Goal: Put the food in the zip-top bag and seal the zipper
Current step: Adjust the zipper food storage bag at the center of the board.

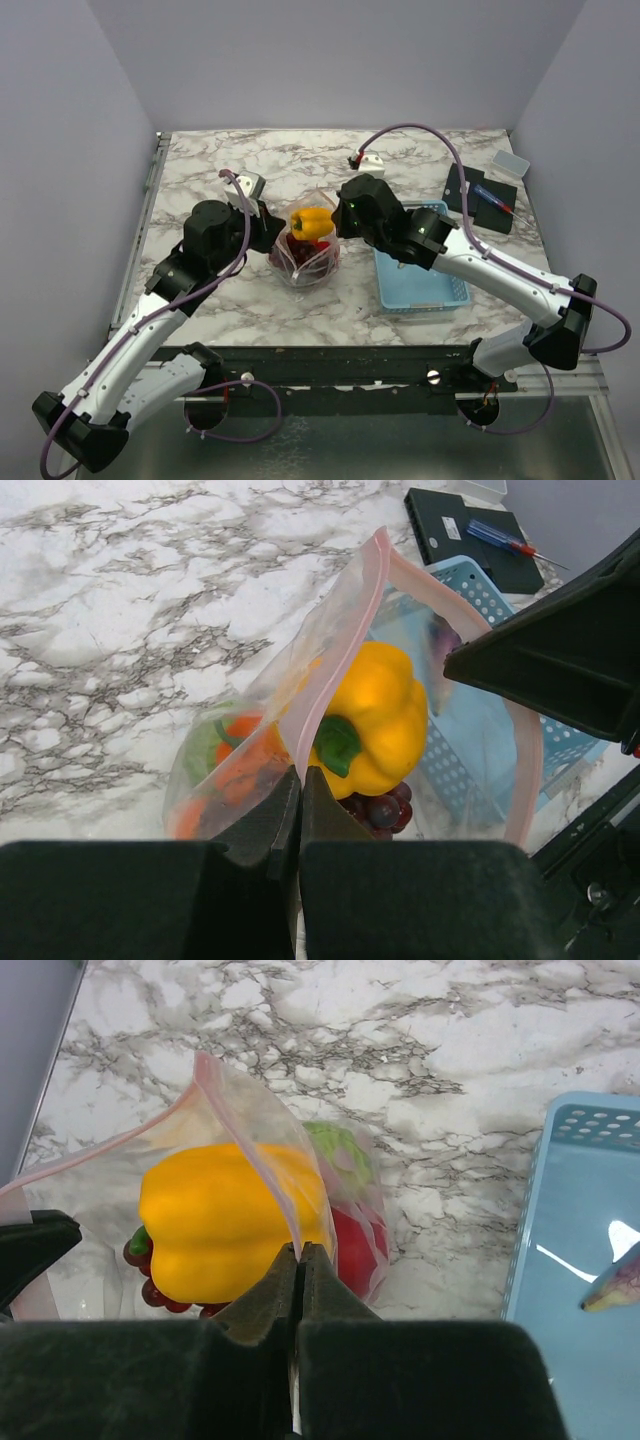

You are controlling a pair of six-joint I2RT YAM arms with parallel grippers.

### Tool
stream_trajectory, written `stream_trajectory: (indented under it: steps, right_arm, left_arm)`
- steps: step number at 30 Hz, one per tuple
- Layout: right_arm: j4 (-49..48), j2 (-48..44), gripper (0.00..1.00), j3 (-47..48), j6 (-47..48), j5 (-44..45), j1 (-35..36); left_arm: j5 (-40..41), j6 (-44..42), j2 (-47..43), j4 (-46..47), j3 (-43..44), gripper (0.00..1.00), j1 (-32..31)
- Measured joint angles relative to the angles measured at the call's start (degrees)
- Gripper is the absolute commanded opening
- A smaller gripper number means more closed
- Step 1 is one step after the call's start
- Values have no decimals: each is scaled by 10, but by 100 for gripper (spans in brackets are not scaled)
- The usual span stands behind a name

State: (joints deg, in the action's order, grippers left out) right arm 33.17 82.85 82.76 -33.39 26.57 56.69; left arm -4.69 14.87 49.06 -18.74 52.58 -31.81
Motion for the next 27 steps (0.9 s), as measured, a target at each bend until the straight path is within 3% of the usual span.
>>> stream_trajectory:
  steps: [18,22,27]
  right_arm:
    - [34,-37,1,60,53,-38,0]
    - [32,-38,1,53,62,-37,0]
    - [25,-30,0,8,65,-33,0]
  left_arm:
    - [-40,48,14,-137,135,0,2]
    - [-43,61,21,-135,128,0,2]
    - [-41,82,47,-97,48,0,2]
